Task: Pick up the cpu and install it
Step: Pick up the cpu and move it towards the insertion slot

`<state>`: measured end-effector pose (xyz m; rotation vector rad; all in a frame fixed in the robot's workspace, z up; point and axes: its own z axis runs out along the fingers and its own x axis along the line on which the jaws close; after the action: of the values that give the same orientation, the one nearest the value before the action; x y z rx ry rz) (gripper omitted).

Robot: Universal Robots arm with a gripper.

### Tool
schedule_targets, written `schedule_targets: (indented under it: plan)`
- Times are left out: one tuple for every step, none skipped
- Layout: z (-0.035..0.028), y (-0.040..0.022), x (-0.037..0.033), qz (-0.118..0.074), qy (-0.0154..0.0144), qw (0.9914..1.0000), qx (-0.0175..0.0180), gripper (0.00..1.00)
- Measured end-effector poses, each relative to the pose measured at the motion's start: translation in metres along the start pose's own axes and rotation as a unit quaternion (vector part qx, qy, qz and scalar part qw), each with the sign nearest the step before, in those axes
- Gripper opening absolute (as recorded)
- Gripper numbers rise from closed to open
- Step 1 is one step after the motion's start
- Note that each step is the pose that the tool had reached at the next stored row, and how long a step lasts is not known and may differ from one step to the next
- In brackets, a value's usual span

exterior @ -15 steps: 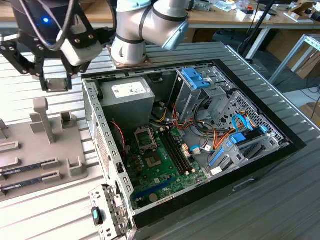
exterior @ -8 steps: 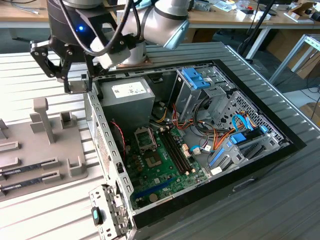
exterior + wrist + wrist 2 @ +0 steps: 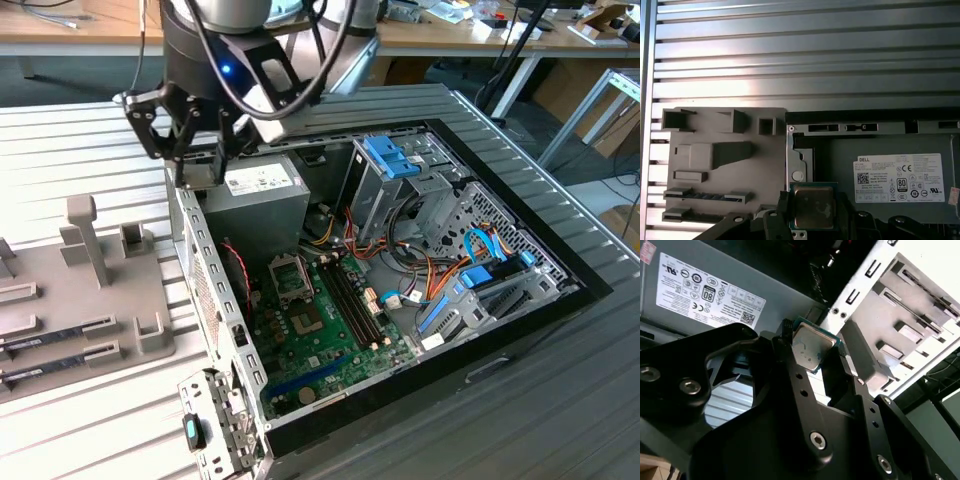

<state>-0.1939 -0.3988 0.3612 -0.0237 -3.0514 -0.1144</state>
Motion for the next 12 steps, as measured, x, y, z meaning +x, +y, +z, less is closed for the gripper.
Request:
schedule_targets:
  plan:
    - [0.0005,-0.0001,-0.0048,0.000,0.0007,1.00000,0.0003,0.47]
    - [0.0009,-0.0003,-0.0094,0.000,0.0013,1.00000,0.0007,0.47]
    - [0.0013,-0.0005,-0.0141,0.000,0.0021,1.00000,0.0011,0.47]
    - [0.0016,-0.0007,-0.0183,0.000,0.0027,1.00000,0.0015,0.47]
    - [0.0023,-0.0012,-0.0248,0.000,0.0035,0.99999,0.0019,0.47]
    - [0.0026,-0.0017,-0.0297,0.000,0.0042,0.99999,0.0023,0.47]
    - [0.0028,-0.0026,-0.0349,0.000,0.0050,0.99998,0.0027,0.47]
    - [0.0029,-0.0044,-0.0394,0.000,0.0053,0.99998,0.0027,0.47]
    - [0.0027,-0.0069,-0.0443,0.000,0.0058,0.99998,0.0029,0.47]
    - [0.0028,-0.0094,-0.0476,0.000,0.0060,0.99998,0.0029,0.47]
    - [0.0029,-0.0163,-0.0540,0.000,0.0064,0.99998,0.0030,0.47]
    - [0.0032,-0.0224,-0.0586,0.000,0.0066,0.99997,0.0029,0.47]
